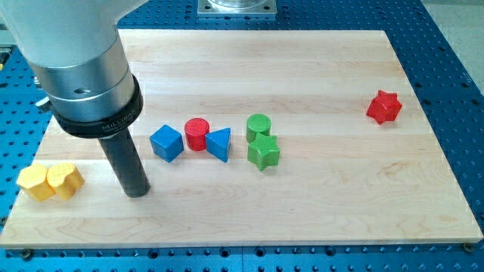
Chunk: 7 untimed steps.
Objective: Place the arm at the bottom of the blue cube
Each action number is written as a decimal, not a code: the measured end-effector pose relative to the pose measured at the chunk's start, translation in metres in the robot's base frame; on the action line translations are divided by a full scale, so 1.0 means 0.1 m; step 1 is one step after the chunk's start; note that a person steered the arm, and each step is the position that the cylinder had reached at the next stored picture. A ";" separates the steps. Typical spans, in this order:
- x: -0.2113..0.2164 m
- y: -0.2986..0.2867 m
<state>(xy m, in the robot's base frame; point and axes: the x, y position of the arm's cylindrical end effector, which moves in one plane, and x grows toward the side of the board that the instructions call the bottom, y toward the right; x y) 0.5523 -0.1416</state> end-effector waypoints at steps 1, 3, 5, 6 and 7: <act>0.00 0.00; 0.04 0.02; -0.02 0.24; -0.40 0.24; -0.38 0.25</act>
